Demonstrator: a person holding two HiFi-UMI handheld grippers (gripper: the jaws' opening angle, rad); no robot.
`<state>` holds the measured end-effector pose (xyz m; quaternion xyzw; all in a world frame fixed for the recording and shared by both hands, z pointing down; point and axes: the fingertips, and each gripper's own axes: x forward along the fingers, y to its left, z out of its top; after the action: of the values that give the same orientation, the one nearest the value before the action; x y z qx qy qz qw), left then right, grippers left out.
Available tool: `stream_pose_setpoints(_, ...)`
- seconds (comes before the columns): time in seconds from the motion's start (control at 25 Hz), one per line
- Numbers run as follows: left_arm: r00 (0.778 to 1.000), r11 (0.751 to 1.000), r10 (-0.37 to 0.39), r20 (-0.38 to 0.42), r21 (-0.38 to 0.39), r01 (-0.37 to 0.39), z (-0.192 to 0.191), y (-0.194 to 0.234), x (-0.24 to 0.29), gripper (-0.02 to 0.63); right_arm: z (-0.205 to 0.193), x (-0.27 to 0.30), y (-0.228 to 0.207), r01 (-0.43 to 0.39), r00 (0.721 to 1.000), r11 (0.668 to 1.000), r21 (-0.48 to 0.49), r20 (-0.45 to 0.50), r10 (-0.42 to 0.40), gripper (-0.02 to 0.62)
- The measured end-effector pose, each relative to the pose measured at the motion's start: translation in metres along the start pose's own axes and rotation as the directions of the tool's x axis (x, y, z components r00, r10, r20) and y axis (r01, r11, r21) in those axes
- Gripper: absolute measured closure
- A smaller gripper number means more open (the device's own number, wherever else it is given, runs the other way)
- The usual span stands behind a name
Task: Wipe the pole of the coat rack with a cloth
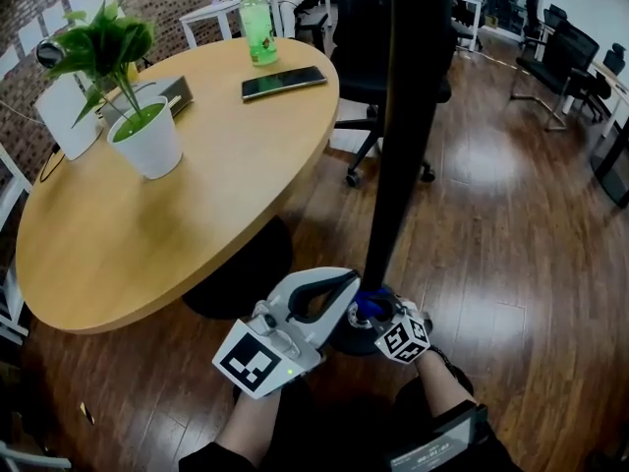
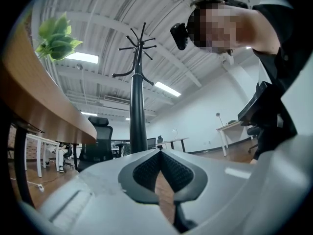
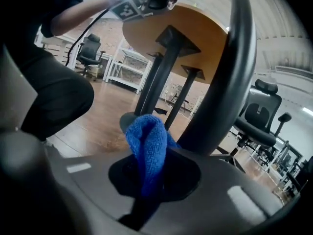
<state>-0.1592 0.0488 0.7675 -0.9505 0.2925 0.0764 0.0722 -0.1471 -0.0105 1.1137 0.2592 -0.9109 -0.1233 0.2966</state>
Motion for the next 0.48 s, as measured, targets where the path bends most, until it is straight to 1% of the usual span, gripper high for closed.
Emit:
stream_pose_setpoints(0.12, 1.000, 1.000, 0.009, 0.004, 0.003, -0.009, 0.001, 0.002, -0.003, 0.612, 0.021, -0.012, -0.012, 0.016, 0.999, 1.000, -0.015, 0.034, -0.015, 0.574)
stream_pose_setpoints(0.24, 1.000, 1.000, 0.016, 0.000, 0.007, -0.016, 0.002, 0.000, -0.005, 0.612, 0.071, -0.042, -0.034, 0.078, 0.987, 0.997, -0.026, 0.143, -0.074, 0.574)
stream_pose_setpoints(0.32, 1.000, 1.000, 0.018, 0.003, 0.015, -0.018, 0.005, 0.001, -0.006, 0.612, 0.114, -0.069, -0.056, 0.139, 0.965, 0.990, -0.034, 0.227, -0.128, 0.574)
stream_pose_setpoints(0.48, 0.999, 0.999, 0.021, 0.026, 0.033, -0.022, 0.017, 0.001, -0.007, 0.612, 0.202, -0.128, -0.103, 0.253, 0.913, 0.961, -0.108, 0.356, -0.200, 0.574)
